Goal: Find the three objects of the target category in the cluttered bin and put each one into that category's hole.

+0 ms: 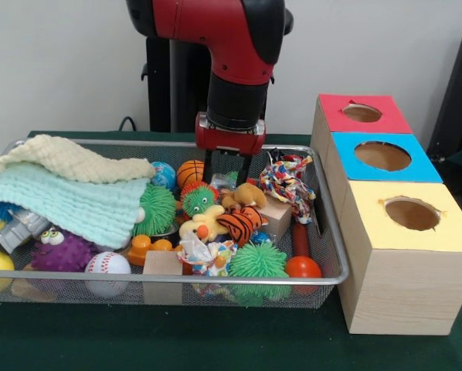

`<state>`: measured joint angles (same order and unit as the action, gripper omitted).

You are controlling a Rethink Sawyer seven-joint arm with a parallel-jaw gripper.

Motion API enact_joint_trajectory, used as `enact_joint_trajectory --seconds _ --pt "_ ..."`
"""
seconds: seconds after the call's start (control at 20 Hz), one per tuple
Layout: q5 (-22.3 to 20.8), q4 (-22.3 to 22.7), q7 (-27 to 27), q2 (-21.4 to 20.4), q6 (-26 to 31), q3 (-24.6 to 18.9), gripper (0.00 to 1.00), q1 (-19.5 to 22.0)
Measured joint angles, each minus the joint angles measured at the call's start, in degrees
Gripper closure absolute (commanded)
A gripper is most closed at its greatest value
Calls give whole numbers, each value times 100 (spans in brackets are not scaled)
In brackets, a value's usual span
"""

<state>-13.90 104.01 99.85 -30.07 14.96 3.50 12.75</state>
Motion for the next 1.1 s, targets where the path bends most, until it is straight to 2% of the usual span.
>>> enact_joint_trajectory --seconds 0.4,1.05,1.1 --pt "-153 -2 0 85 -2 -84 0 31" --pt "-159 -7 0 93 -17 -85 0 12" --pt "-159 -8 0 94 -21 -84 100 6"
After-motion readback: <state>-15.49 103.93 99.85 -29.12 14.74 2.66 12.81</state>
